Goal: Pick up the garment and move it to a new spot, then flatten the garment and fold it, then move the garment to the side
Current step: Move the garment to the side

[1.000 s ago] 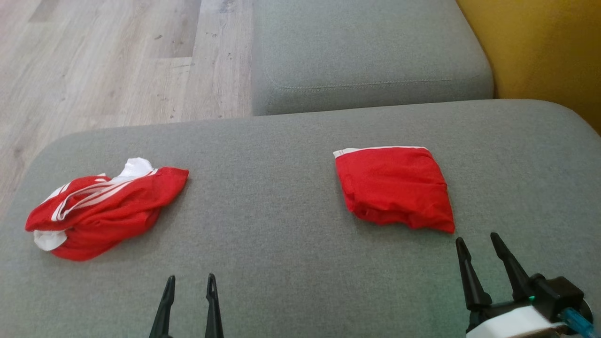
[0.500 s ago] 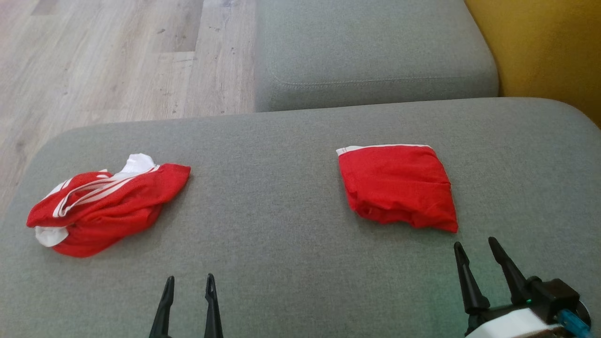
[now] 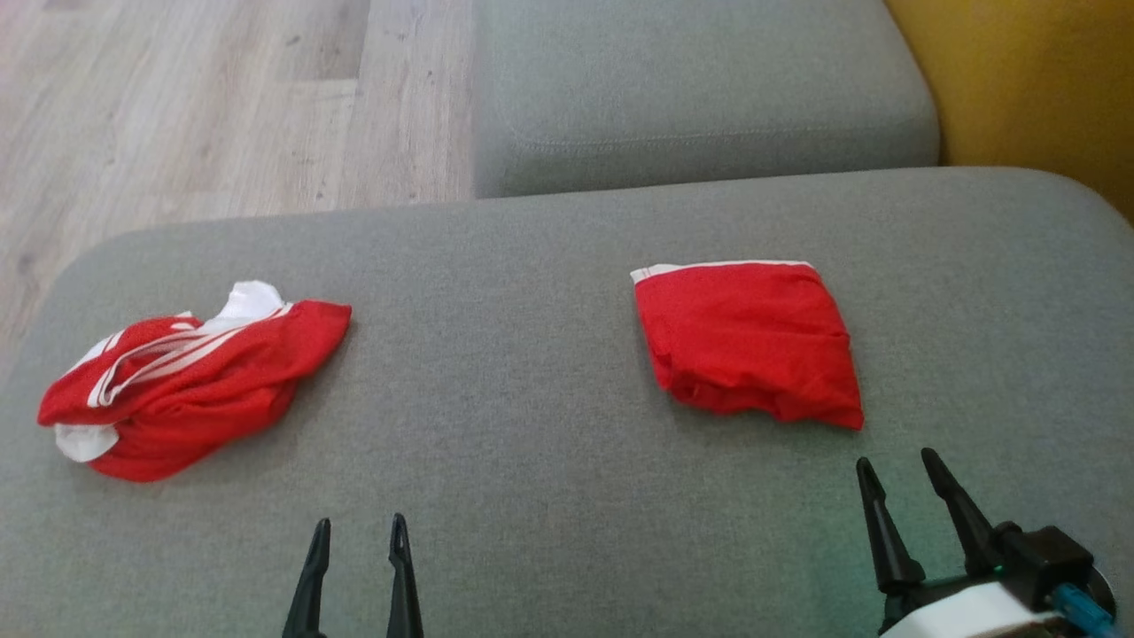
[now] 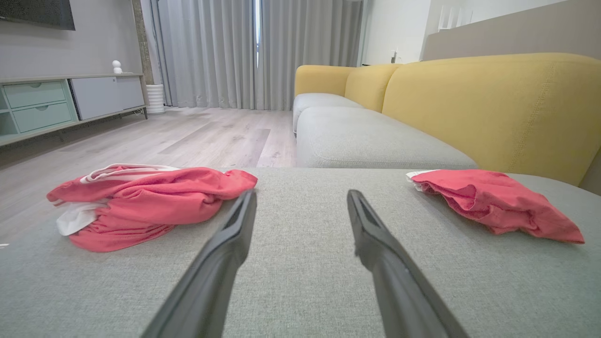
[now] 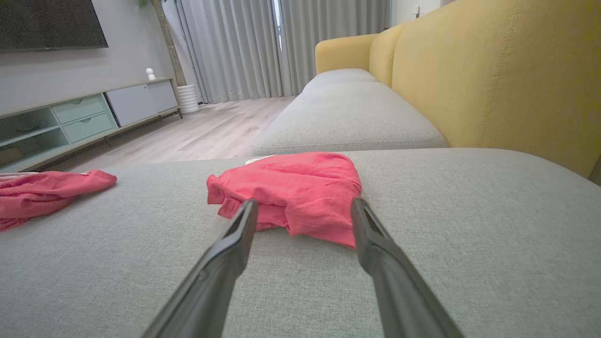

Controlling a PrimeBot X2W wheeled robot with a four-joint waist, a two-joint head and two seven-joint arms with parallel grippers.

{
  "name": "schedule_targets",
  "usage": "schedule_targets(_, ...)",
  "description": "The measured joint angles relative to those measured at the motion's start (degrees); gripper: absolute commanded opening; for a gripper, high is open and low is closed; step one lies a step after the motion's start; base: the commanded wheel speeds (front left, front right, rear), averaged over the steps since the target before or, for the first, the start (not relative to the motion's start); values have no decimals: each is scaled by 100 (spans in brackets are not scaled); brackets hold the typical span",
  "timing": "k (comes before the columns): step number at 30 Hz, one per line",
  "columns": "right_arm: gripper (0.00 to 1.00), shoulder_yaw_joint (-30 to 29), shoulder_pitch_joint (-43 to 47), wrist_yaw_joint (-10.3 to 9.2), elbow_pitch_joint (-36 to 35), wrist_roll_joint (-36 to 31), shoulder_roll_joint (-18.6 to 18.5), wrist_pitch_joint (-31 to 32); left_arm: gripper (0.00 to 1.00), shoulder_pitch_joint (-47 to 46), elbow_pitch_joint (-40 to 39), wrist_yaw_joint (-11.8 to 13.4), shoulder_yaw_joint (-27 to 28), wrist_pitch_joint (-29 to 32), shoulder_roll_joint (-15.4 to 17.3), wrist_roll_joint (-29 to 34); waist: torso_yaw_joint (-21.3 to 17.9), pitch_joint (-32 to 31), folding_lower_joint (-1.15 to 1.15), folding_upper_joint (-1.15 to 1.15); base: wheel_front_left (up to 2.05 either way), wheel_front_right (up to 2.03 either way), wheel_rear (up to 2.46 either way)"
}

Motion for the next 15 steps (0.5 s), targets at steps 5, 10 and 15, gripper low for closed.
schedule_targets(5,100,-71,-31,0,13,1,-42,0,100,-75,-13,42,-80,0,0,0,52,212,0,0,0,0,0)
schedule_targets(10,100,-107,-348,0,245,178,-194,0,100,-283,-65,41,-158,0,0,5,119,513,0,0,0,0,0)
schedule_targets(15,100,-215,-1207,0,821,421,-356,67,100,-706,-89,36,-326,0,-2,65,202,911,2,0,0,0,0)
